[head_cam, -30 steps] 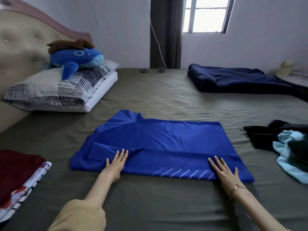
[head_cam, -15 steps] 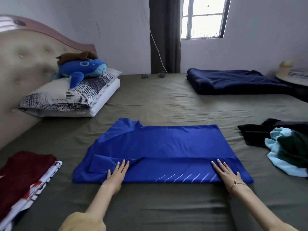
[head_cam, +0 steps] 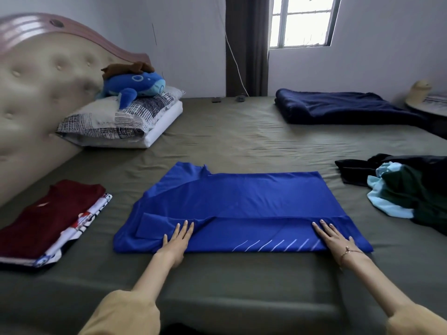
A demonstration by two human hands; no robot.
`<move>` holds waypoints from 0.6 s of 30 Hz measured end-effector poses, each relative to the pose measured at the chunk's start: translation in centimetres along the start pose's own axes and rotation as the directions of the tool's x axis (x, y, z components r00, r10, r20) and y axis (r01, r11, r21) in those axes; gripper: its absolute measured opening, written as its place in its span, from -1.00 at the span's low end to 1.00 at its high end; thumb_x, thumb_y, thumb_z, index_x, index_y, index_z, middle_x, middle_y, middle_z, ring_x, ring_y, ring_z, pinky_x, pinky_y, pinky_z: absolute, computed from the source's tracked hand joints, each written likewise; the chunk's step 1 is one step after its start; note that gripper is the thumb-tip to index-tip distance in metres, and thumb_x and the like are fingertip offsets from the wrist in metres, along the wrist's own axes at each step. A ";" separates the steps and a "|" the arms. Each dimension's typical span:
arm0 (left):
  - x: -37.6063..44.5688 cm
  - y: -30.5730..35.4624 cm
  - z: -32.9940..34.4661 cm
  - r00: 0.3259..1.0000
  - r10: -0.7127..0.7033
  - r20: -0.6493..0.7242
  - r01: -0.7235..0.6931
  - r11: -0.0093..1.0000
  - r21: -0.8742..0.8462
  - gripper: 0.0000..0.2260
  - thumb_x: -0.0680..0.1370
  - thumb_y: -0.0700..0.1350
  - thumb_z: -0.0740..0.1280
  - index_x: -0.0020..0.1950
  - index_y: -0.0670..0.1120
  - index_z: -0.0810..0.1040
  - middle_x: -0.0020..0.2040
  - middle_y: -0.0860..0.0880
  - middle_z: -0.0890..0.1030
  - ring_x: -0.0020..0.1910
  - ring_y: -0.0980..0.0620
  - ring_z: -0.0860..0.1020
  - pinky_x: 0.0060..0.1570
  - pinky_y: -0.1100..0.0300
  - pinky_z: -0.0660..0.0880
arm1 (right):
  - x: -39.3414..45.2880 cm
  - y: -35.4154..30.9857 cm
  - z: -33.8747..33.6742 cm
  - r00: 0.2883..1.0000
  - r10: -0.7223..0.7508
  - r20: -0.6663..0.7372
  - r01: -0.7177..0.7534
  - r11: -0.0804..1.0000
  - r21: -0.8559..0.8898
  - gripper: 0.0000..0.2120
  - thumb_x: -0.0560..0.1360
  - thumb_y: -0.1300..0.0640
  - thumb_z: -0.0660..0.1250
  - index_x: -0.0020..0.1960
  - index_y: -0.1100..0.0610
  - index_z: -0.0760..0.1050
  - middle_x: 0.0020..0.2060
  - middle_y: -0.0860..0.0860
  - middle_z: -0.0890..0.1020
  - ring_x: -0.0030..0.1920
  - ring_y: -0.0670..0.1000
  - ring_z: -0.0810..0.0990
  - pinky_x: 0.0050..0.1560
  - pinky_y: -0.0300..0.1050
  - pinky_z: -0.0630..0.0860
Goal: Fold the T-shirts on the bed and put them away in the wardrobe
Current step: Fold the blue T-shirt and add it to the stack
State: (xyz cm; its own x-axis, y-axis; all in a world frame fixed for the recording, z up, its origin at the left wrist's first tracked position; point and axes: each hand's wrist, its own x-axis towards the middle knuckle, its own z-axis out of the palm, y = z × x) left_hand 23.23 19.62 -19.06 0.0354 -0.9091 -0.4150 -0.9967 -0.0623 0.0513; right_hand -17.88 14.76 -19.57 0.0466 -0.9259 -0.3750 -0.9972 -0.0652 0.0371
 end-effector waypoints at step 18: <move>-0.8 1.0 -3.8 0.997 0.040 -0.064 -0.028 0.985 0.173 -0.59 0.57 -0.29 0.07 0.42 -0.09 0.28 0.37 -0.07 0.35 0.40 -0.06 0.27 0.45 -0.20 -0.04 | -1.8 -0.8 -0.7 0.979 0.083 -0.187 -0.093 0.995 -0.047 -0.57 0.55 0.28 0.11 0.39 0.05 0.26 0.32 0.02 0.34 0.36 0.02 0.31 0.22 -0.02 0.36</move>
State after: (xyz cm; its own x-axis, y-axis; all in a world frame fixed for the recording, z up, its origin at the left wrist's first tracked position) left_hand 22.50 18.77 -15.23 0.0002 -0.9354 -0.3536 -0.9949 0.0356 -0.0949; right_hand -17.11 16.21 -18.28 -0.0259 -0.9812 -0.1913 -0.9933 0.0038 0.1152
